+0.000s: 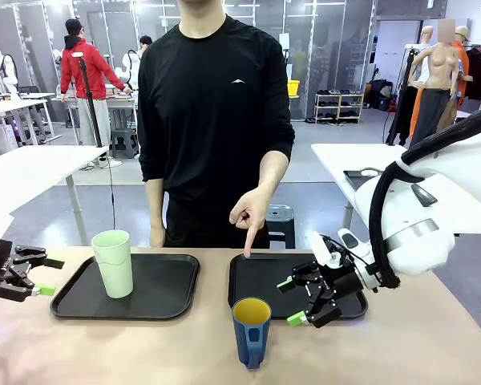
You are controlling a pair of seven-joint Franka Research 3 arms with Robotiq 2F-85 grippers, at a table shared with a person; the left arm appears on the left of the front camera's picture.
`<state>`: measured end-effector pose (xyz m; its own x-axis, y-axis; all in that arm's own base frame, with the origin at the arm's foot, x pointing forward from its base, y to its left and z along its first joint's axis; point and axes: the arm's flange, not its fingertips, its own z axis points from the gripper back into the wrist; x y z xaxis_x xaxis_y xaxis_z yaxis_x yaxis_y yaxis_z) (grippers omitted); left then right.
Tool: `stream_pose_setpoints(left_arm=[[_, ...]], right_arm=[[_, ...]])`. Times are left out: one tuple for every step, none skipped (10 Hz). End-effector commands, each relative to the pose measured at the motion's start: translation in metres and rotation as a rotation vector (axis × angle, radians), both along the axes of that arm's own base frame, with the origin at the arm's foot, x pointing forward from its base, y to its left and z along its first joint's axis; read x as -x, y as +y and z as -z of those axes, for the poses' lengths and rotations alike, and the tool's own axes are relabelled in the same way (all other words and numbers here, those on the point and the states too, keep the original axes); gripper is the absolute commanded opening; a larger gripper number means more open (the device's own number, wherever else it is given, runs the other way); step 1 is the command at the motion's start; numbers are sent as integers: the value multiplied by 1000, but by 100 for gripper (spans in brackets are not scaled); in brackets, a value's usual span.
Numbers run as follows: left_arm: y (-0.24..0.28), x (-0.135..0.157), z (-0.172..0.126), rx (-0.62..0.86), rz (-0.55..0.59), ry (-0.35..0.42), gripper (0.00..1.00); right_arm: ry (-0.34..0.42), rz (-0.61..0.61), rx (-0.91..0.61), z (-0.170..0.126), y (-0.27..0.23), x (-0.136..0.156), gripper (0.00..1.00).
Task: Sort and store the cups by type.
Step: Pick up the Handle plastic cup and place it into the empty Flat Tray.
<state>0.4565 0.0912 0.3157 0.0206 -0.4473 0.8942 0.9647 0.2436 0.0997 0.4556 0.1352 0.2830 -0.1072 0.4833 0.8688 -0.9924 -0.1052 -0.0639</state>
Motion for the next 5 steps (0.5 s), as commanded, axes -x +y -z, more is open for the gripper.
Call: stream_pose_setpoints(left_arm=[[2, -3, 0, 12, 14, -9, 100], [2, -3, 0, 12, 14, -9, 100], [2, -3, 0, 12, 14, -9, 100], [2, -3, 0, 12, 14, -9, 100], [2, -3, 0, 12, 14, -9, 100]], right_arm=[[10, -74, -48, 12, 11, 5, 100], [8, -98, -68, 17, 16, 9, 100], [20, -116, -71, 21, 18, 13, 100], [35, -144, -72, 26, 21, 16, 100], [37, -148, -91, 29, 24, 19, 100]])
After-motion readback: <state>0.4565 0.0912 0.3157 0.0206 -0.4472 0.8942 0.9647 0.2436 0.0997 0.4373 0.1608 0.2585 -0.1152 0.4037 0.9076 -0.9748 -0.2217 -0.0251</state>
